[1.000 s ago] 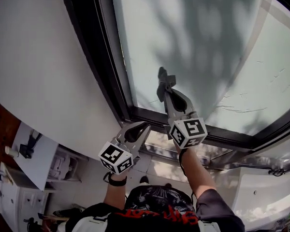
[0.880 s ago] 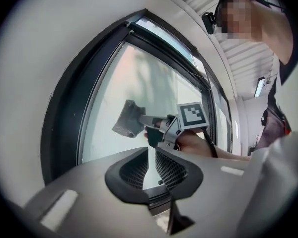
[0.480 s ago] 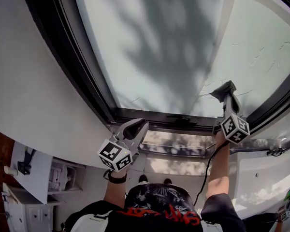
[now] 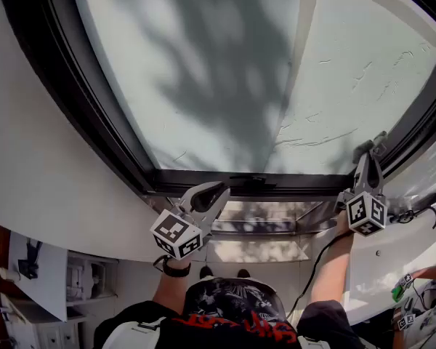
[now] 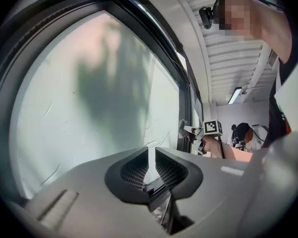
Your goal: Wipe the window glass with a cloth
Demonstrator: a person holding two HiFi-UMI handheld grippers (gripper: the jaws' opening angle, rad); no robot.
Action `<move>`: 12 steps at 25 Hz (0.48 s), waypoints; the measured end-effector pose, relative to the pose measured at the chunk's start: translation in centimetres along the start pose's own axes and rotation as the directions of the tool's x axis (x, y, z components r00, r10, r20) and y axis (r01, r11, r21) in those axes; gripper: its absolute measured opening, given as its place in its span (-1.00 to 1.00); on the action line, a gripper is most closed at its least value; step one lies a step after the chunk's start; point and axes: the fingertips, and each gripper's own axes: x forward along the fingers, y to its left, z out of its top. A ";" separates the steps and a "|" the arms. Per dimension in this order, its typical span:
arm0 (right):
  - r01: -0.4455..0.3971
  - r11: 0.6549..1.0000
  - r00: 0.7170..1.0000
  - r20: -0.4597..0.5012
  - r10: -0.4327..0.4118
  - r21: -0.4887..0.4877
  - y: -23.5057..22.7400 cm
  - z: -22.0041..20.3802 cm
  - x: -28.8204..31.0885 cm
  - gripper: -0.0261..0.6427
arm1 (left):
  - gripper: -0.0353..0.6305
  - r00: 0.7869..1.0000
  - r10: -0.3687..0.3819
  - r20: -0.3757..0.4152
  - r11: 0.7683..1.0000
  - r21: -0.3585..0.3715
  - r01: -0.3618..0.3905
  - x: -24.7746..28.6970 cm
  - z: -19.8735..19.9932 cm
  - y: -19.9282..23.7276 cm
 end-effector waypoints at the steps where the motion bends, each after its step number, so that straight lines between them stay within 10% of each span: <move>1: -0.106 0.994 0.994 0.032 0.107 -0.009 4.6 1.2 0.4 -0.85 | -0.79 1.000 -0.002 0.005 1.000 0.001 0.002 -0.2 0.2 -0.1; 3: -0.321 0.947 0.944 0.076 0.322 -0.025 14.8 3.1 1.2 -0.85 | -0.79 1.000 0.005 0.018 1.000 0.004 -0.005 -1.2 0.6 -0.2; 7: -0.658 0.753 0.747 0.106 0.656 -0.018 34.1 4.9 1.6 -0.84 | -0.79 0.997 0.067 0.048 0.998 -0.006 -0.067 -4.4 1.3 0.5; 10: -0.791 0.608 0.612 0.067 0.788 0.068 44.0 4.4 2.2 -0.84 | -0.79 0.990 0.121 0.070 0.993 0.000 -0.121 -6.8 2.1 1.4; 12: -0.808 0.574 0.583 0.031 0.812 0.134 46.5 3.3 3.5 -0.84 | -0.79 0.985 0.154 0.081 0.988 0.004 -0.155 -8.1 2.5 2.0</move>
